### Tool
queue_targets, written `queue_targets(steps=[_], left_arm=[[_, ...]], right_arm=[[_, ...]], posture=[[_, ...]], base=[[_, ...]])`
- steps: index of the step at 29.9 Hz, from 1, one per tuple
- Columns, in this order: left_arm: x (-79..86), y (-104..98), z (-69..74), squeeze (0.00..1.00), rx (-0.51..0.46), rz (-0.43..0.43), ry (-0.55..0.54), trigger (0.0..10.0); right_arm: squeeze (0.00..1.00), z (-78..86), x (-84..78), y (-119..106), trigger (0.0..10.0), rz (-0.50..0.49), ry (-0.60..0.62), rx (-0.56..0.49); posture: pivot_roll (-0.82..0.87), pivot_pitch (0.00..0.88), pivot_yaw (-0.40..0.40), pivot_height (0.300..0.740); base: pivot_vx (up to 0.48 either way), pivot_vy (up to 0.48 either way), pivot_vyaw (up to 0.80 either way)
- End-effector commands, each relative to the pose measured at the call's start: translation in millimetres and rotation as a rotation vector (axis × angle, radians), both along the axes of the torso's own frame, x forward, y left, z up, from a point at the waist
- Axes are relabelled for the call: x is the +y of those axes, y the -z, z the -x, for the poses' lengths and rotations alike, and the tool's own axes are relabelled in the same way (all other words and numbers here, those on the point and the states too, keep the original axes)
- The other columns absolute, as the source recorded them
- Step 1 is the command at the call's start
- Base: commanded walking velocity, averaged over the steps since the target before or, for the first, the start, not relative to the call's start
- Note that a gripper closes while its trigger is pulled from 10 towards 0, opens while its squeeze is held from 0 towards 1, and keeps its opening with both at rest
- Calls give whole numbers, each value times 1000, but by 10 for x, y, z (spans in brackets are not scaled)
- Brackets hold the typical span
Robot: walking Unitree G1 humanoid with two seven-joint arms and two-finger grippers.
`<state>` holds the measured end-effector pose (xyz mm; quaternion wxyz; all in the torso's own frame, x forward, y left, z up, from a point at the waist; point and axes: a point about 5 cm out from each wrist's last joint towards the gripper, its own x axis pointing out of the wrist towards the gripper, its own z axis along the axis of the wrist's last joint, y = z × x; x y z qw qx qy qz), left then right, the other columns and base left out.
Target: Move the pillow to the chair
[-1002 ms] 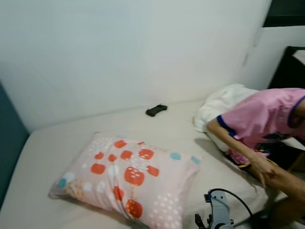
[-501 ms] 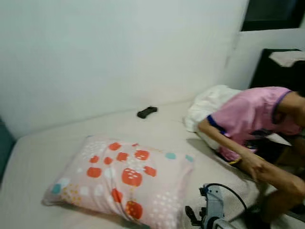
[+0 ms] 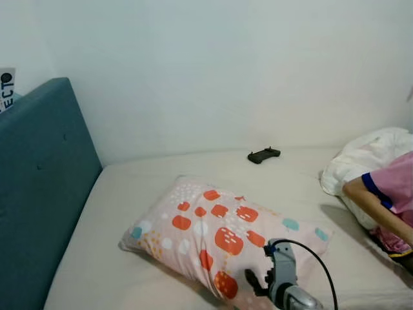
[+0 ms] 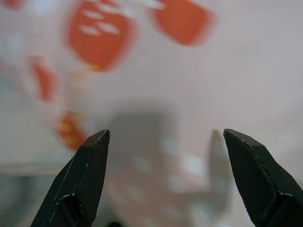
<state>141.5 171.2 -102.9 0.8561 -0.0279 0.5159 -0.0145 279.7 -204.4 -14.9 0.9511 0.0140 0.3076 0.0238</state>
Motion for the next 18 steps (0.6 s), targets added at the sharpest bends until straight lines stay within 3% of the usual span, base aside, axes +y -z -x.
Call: queue_targets(steps=[1, 5, 9, 13, 18], left_arm=[[52, -8, -12, 0, -1, -16, 6, 10000], [52, -9, -10, 0, -4, -15, 18, 10000], [47, -8, -6, 0, -4, -5, 18, 10000], [59, -9, -9, 0, -3, -21, 16, 10000], [73, -15, -24, 0, -7, -21, -5, 10000]], right_arm=[[0, 26, -41, 24, 10000, 4, 32, 25], [0, 13, -75, -2, 10000, -26, 39, 4], [0, -4, -48, -21, 10000, -18, 8, -18], [0, -22, 15, -31, 10000, -26, -24, -34], [0, -30, 45, -36, 10000, -51, -33, -41]], posture=[[-118, 18, 5, 740], [-116, 23, 6, 740], [-114, 24, 9, 740], [-115, 25, 11, 740], [-115, 23, 12, 740]], base=[[0, 0, 0], [0, 0, 0], [0, -480, 0], [0, -407, 800], [0, 0, 800]])
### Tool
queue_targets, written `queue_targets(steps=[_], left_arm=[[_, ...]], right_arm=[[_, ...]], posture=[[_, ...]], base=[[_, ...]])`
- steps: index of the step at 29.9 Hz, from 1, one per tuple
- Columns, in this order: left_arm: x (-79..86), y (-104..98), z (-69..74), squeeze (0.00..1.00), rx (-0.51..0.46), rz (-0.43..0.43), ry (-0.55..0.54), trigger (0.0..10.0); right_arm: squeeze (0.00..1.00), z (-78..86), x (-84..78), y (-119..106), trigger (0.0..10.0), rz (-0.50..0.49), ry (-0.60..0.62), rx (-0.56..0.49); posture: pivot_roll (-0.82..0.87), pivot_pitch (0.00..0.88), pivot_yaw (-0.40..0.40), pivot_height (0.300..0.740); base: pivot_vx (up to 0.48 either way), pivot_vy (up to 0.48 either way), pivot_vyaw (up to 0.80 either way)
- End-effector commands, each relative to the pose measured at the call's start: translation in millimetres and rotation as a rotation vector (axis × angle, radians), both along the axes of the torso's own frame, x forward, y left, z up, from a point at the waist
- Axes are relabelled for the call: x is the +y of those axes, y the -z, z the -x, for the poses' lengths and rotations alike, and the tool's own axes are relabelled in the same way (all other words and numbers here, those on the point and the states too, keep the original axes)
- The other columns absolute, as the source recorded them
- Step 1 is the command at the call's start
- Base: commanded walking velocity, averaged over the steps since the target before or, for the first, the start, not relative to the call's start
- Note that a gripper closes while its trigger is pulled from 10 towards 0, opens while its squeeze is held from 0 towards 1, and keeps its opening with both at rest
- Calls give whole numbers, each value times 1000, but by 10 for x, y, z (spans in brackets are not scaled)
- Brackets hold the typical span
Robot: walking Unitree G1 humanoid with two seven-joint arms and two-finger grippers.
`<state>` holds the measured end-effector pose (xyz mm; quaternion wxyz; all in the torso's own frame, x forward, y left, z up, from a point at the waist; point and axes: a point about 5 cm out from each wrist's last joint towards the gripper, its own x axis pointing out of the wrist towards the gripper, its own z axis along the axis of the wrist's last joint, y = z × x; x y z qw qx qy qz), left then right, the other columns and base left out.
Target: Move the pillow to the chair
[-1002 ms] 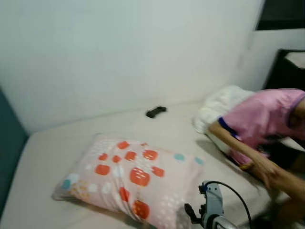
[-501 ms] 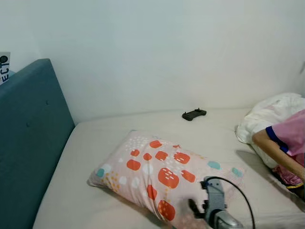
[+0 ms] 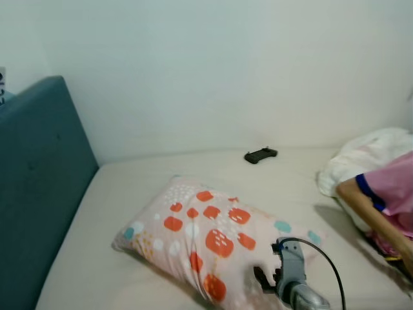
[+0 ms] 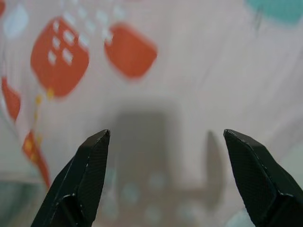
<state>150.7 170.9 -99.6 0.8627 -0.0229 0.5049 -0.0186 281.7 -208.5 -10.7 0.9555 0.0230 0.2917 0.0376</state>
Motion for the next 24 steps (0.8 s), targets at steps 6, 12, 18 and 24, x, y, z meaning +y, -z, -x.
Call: queue_targets(steps=[6, 12, 18, 24], left_arm=[[68, 20, 66, 0, 20, -14, -11, 10000], [41, 22, 68, 0, 25, -3, 19, 10000], [8, 26, 72, 0, 27, 19, 1, 10000], [-8, 32, 88, 0, 30, 26, 6, 10000]], right_arm=[[0, -18, 57, -5, 10000, -22, 0, -10], [0, -8, 27, 10, 10000, -2, 26, 15], [0, 15, 9, 35, 10000, 14, 39, 39], [0, 29, -38, 47, 10000, 55, 72, 56]], posture=[[-120, 22, 13, 740], [-127, 24, 12, 740], [-129, 25, 11, 740], [-129, 26, 12, 740]], base=[[0, 0, 788], [0, -320, 242], [0, 0, 0], [0, 0, 0]])
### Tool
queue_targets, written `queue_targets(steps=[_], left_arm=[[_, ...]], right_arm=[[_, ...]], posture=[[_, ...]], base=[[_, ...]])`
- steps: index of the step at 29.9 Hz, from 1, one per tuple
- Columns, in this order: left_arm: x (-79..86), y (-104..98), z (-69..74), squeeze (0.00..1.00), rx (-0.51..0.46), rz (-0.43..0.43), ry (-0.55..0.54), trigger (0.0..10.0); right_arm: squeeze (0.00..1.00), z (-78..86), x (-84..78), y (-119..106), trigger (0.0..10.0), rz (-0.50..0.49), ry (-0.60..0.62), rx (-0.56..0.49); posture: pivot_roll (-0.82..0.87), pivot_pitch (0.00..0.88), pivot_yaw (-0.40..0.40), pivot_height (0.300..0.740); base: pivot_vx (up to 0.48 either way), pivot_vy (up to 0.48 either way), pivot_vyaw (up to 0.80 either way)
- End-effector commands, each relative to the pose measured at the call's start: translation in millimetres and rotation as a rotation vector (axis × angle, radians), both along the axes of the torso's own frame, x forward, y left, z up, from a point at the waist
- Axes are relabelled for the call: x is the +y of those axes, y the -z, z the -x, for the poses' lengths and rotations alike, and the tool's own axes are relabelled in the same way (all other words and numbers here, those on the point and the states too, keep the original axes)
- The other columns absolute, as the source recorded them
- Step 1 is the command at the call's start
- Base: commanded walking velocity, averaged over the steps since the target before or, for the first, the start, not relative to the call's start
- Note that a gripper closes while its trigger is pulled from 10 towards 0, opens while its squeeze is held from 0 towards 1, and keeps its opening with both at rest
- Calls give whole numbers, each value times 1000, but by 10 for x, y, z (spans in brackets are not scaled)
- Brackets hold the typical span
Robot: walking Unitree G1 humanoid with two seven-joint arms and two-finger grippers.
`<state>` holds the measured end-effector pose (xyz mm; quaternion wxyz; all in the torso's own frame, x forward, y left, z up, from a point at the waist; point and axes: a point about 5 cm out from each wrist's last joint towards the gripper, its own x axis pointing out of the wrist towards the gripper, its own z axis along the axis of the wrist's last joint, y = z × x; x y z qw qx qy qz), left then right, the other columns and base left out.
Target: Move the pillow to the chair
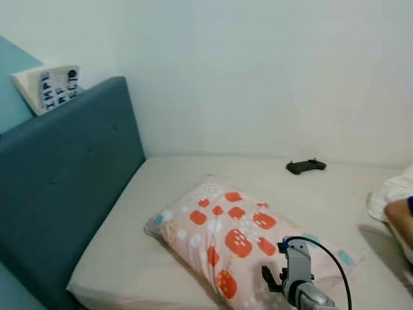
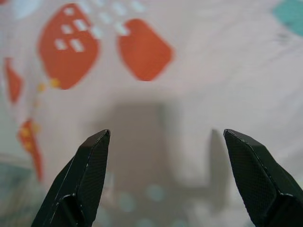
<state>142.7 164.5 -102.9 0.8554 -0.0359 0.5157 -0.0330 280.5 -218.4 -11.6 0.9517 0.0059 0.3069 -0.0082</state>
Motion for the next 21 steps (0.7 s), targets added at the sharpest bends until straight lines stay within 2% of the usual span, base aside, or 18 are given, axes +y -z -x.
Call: queue_targets(steps=[1, 13, 21], left_arm=[[56, 1, 12, 0, 5, -10, -6, 10000], [62, 7, 34, 0, 8, -7, -9, 10000], [56, 9, 37, 0, 9, -6, -5, 10000]], right_arm=[[0, 18, 56, 38, 10000, -3, 2, 25], [0, 32, 49, 58, 10000, 12, 23, 52], [0, 42, 46, 71, 10000, -1, 40, 69]], posture=[[-129, 26, 13, 740], [-129, 31, 11, 740], [-133, 32, 8, 740]], base=[[0, 0, 0], [0, 0, 0], [0, 0, -705]])
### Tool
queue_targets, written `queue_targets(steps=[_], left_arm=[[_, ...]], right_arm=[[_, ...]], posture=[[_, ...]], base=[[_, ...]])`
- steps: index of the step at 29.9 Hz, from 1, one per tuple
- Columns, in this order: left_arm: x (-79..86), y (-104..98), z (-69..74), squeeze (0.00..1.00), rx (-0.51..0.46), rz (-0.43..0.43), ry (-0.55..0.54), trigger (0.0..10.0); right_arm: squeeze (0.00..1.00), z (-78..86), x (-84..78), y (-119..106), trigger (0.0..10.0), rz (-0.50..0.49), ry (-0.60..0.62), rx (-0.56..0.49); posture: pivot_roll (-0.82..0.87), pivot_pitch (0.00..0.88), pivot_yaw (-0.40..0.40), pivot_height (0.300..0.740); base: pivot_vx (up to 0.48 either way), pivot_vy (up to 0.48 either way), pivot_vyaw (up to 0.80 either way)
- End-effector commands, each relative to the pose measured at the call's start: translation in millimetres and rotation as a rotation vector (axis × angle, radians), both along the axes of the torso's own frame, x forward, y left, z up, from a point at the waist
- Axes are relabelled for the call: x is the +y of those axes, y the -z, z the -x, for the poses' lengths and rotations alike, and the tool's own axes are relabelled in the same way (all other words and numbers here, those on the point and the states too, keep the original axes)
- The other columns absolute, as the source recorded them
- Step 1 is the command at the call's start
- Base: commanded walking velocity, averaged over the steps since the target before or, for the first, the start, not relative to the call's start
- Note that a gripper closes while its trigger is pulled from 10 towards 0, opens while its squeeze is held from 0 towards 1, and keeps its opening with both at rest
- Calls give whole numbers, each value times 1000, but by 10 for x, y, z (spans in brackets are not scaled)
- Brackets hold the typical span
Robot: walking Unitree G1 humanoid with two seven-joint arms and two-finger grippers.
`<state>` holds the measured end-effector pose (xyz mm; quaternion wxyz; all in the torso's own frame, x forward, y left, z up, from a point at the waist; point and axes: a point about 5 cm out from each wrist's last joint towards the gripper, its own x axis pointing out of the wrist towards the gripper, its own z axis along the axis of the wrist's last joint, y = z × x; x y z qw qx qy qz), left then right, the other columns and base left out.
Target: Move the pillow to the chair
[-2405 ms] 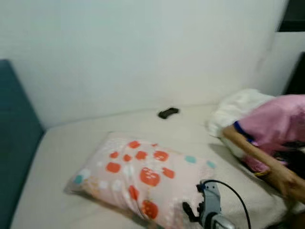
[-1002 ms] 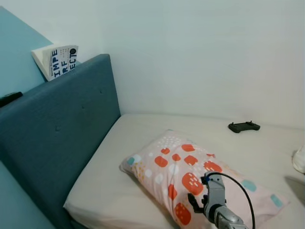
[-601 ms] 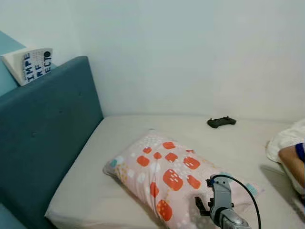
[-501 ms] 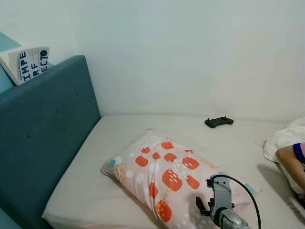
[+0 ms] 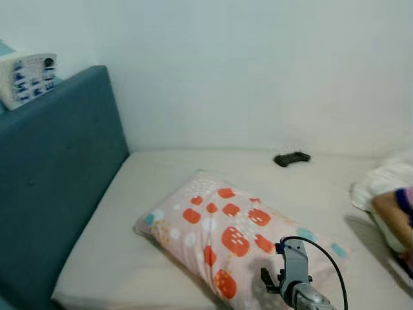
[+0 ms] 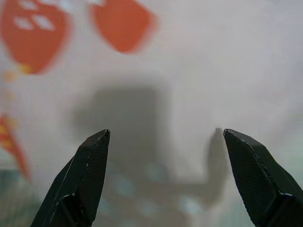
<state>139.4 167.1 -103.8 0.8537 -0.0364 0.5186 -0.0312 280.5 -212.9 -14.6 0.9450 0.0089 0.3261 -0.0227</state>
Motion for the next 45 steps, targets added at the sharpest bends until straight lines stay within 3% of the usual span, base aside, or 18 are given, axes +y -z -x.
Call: queue_targets(steps=[1, 29, 38, 45], left_arm=[[30, 0, 5, 0, 3, -5, -1, 10000], [30, -6, -15, 0, 2, -14, -1, 10000], [28, -5, -14, 0, 3, -11, -7, 10000], [28, -17, -37, 0, -23, 6, -34, 10000]], right_arm=[[0, 40, -11, 38, 10000, -2, 10, 28], [0, -22, 23, -12, 10000, -16, -9, 4], [0, -16, 15, -4, 10000, -10, -5, 18], [0, -29, -21, -29, 10000, -84, 44, -8]], posture=[[-133, 33, 8, 740], [-134, 19, 0, 740], [-135, 23, 1, 720], [-137, 25, 0, 695]], base=[[0, 0, -712], [0, 0, 0], [0, 0, 0], [0, 0, 0]])
